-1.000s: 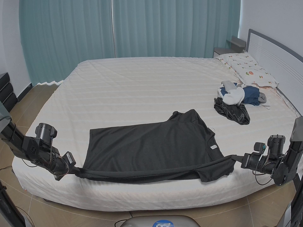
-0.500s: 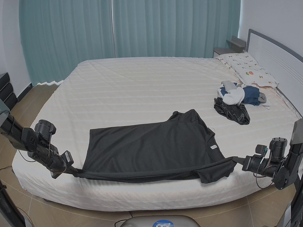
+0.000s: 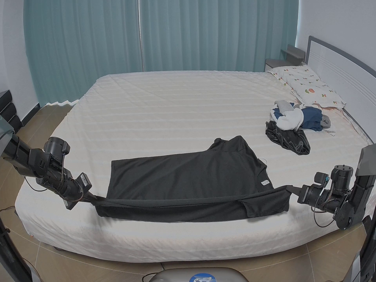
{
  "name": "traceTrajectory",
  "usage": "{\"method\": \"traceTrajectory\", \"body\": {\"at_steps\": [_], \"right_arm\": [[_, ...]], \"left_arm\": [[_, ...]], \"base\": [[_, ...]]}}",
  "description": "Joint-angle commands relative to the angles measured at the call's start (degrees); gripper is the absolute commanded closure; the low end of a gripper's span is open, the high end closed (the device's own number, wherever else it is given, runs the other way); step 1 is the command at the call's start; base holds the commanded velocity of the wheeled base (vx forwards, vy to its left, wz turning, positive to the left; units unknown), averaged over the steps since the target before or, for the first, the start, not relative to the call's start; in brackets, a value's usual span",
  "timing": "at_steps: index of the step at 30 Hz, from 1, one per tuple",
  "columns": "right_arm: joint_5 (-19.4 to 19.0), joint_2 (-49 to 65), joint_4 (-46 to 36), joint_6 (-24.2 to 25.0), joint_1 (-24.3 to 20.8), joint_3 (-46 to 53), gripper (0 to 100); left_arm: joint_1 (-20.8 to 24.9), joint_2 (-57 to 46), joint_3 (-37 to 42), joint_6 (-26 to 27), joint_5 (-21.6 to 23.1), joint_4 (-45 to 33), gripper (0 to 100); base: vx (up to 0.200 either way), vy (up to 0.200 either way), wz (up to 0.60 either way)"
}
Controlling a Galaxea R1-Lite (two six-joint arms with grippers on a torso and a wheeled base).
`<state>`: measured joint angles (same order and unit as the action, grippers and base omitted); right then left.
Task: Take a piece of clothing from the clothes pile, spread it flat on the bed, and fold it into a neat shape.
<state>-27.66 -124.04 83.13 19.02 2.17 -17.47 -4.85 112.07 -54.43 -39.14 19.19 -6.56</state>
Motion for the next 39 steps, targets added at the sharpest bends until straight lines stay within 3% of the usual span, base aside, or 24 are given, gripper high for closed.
{"method": "traceTrajectory", "body": {"at_steps": [1,9,17,32,39], "right_arm": [[-0.11,1.87,0.81,0.23,0.03,1.91,100],[-0.64,2.31,6.35,0.14,0.55,8.50,100],[-0.64,1.87,6.35,0.14,0.38,7.98,100],[0.24,-10.70,5.82,0.58,-1.03,-7.23,100],[2.35,-13.42,2.48,0.67,-1.82,-13.56,100]], "left_arm": [[-0.07,-3.00,0.29,-0.06,0.06,-0.38,100],[0.19,-7.92,4.33,0.65,-0.12,-1.00,100],[0.19,-5.19,3.63,3.20,-0.03,-3.11,100],[0.55,8.69,-11.66,1.70,-0.12,-3.29,100],[1.42,13.35,-16.58,1.61,-0.82,-3.37,100]], "base": [[0.000,0.000,0.00],[0.000,0.000,0.00],[0.000,0.000,0.00],[0.000,0.000,0.00],[0.000,0.000,0.00]]}}
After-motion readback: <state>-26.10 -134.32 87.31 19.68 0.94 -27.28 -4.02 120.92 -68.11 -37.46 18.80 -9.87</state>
